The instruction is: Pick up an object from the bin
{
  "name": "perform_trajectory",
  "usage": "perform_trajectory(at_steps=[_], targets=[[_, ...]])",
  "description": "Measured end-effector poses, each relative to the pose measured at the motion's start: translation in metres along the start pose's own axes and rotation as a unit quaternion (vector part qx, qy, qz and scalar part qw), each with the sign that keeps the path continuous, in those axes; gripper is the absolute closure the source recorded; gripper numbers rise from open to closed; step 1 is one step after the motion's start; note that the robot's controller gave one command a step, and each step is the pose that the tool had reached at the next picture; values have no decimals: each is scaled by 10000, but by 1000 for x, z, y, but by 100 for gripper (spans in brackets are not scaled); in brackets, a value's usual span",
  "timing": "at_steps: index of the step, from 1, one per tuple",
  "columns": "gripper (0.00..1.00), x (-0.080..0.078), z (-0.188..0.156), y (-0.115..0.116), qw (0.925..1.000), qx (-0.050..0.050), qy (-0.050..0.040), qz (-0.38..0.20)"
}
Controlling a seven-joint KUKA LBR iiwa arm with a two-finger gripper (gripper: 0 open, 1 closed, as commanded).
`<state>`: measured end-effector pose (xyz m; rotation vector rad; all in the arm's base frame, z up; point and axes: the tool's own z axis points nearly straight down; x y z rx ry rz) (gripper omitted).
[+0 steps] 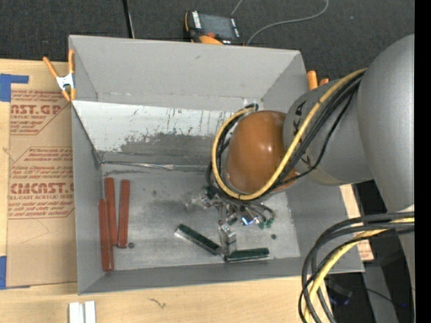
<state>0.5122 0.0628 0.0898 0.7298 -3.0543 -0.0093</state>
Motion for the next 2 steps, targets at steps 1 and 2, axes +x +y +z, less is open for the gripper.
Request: perform_trajectory(at_steps=[1, 2], targets=[[0, 7, 20, 39, 10000, 32, -36, 64], [100, 9, 20, 37, 10000, 29, -8, 83]])
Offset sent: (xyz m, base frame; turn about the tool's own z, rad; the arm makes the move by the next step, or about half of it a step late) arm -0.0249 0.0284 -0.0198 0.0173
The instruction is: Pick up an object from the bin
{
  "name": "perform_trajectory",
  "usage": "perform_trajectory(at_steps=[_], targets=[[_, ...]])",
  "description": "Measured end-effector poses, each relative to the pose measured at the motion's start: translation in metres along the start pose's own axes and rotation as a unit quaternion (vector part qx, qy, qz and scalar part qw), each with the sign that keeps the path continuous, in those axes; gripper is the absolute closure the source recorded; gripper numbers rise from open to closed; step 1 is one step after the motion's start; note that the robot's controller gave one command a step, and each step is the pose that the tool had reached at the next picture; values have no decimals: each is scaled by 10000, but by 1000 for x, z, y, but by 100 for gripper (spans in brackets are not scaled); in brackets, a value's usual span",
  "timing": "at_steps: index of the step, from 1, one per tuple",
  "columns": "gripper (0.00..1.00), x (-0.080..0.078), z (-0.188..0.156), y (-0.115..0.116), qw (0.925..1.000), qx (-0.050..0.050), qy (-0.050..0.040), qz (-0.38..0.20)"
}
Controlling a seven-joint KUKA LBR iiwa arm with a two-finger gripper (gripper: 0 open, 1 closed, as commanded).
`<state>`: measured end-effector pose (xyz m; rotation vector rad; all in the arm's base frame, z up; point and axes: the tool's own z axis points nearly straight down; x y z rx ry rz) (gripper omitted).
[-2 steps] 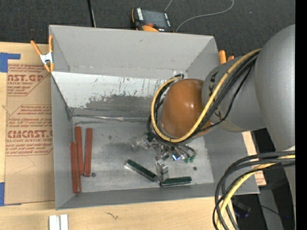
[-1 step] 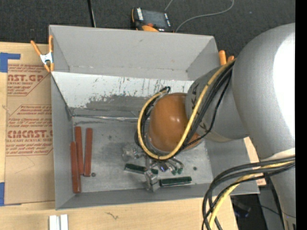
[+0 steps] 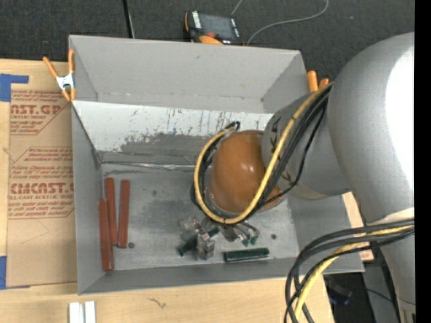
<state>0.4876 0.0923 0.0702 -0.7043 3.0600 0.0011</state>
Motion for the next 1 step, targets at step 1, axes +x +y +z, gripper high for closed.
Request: perform_trajectory(at_steps=[1], targets=[[100, 5, -108, -27, 10000, 17, -33, -24]])
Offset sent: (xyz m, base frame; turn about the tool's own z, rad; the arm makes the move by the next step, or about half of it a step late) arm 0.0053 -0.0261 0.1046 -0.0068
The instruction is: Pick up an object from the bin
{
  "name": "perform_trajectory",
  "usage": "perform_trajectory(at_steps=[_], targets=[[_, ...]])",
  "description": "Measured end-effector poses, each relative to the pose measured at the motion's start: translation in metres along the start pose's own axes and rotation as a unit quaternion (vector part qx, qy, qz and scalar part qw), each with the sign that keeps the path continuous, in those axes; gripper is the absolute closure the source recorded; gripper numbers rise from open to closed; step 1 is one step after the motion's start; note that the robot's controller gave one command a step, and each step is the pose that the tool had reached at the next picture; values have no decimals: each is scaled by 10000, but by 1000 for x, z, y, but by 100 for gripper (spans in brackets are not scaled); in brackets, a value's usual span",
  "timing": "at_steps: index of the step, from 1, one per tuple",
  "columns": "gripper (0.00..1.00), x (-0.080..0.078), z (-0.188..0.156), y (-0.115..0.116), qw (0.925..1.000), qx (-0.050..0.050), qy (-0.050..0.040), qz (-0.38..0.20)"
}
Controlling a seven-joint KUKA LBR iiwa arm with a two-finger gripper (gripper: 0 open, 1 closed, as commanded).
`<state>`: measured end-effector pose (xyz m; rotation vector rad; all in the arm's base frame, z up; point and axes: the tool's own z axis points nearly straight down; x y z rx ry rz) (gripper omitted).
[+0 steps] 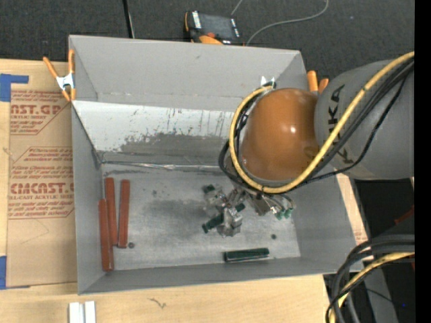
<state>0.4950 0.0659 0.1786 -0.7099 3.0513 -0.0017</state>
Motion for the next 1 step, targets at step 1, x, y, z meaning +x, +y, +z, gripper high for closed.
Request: perform_trajectory(at_steps=[1], targets=[[100, -9, -5, 40, 9932, -25, 25, -1161]])
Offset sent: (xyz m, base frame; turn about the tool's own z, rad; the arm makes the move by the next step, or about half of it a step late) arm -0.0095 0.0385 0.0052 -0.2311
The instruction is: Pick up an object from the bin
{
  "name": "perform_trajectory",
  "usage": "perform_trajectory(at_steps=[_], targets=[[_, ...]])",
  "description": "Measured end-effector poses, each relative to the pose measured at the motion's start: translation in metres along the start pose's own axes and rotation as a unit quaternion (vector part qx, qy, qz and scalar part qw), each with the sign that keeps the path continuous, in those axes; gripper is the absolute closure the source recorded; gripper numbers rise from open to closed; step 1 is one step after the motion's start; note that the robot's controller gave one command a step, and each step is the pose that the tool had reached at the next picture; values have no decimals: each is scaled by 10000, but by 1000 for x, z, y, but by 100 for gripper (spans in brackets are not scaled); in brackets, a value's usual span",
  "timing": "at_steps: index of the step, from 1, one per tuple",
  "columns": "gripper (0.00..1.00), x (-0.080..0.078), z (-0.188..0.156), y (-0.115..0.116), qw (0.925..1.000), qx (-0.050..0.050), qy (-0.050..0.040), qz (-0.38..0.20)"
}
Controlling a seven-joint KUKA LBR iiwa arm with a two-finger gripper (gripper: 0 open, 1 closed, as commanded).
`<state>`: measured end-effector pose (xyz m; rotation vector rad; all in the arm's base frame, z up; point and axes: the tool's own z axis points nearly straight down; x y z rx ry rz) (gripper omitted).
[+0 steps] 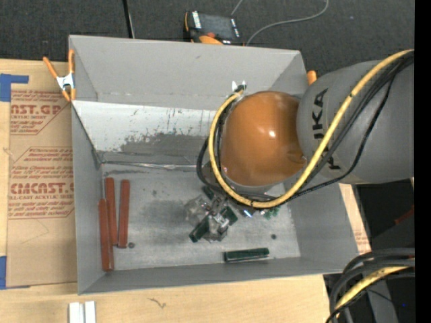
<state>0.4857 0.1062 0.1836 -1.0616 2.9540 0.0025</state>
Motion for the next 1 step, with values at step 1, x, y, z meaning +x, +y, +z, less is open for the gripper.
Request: perform_trajectory(at_steps=[1], targets=[[100, -10, -66, 5, 10000, 19, -28, 87]])
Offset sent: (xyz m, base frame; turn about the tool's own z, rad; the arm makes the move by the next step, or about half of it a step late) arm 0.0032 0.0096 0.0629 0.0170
